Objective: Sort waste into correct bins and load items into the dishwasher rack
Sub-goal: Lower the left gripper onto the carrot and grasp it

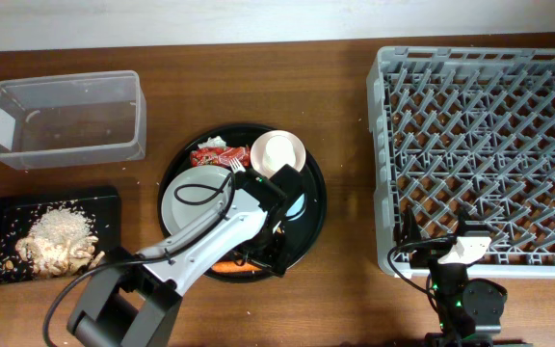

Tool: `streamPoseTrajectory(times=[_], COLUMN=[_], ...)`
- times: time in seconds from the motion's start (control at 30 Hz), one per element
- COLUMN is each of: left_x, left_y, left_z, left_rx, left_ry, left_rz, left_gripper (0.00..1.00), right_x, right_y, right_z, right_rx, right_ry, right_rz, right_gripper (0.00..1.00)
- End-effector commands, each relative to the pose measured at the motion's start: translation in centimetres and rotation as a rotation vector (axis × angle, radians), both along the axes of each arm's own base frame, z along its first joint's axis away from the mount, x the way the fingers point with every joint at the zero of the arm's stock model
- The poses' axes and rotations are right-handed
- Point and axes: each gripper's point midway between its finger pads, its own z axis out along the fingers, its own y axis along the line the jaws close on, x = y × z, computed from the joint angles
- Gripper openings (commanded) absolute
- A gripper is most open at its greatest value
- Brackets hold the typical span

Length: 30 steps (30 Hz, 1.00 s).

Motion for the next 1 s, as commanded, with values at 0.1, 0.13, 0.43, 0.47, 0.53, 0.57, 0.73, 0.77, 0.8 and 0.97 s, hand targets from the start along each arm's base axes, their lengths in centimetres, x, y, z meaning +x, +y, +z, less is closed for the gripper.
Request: streamPoseTrajectory(times=[0.1, 0.13, 0.43, 0.47, 0.53, 0.57, 0.73, 0.77, 0.8, 0.97], left_x=[-0.2, -0.4, -1.5, -1.3, -0.8, -0.4, -0.3, -0.2, 0.0, 0.4], left_y=[0.0, 0.1, 1.8, 1.6, 1.2, 1.2, 1.5, 1.4, 1.4, 1.2], left_z=[-0.4, -0.6, -2.4, -2.5, -2.6, -2.7, -4.3, -4.3, -4.3, -4.4], left_rx=[0.002, 0.004, 0.054, 0.045, 0.029, 0.033, 0.027, 0.022, 0.027, 0.021], left_ry=[0.018, 0.023, 0.047, 0.035, 0.013, -0.007, -0.032, -0.038, -0.047, -0.067], left_rz=[-0.018, -0.038, -0.071, -0.072, -0.075, -0.078, -0.081, -0.081, -0.083, -0.083], left_gripper=[0.99, 0.99, 0.99, 0.99, 0.99, 0.99, 0.99, 0.99, 0.98, 0.89], right_x=[0.0, 0.0, 0.0, 0.0, 0.0, 0.0, 0.0, 0.0, 0.0, 0.0], right_y=[-0.2, -0.2, -0.2, -0.2, -0.2, -0.2, -0.2, -0.2, -0.2, -0.2], right_z=[-0.2, -0.2, -0.2, -0.2, -0.2, -0.2, -0.2, -0.2, -0.2, -0.2], right_rx=[0.000, 0.000, 0.000, 0.000, 0.000, 0.000, 0.000, 0.000, 0.000, 0.000], right_ry=[0.002, 0.002, 0.002, 0.002, 0.002, 0.002, 0.002, 0.002, 0.002, 0.002], right_rz=[-0.009, -0.009, -0.009, -0.009, -0.009, -0.009, -0.009, -0.010, -0.009, -0.009], right_gripper=[0.99, 0.99, 0.99, 0.99, 0.99, 0.99, 0.99, 0.99, 0.99, 0.99])
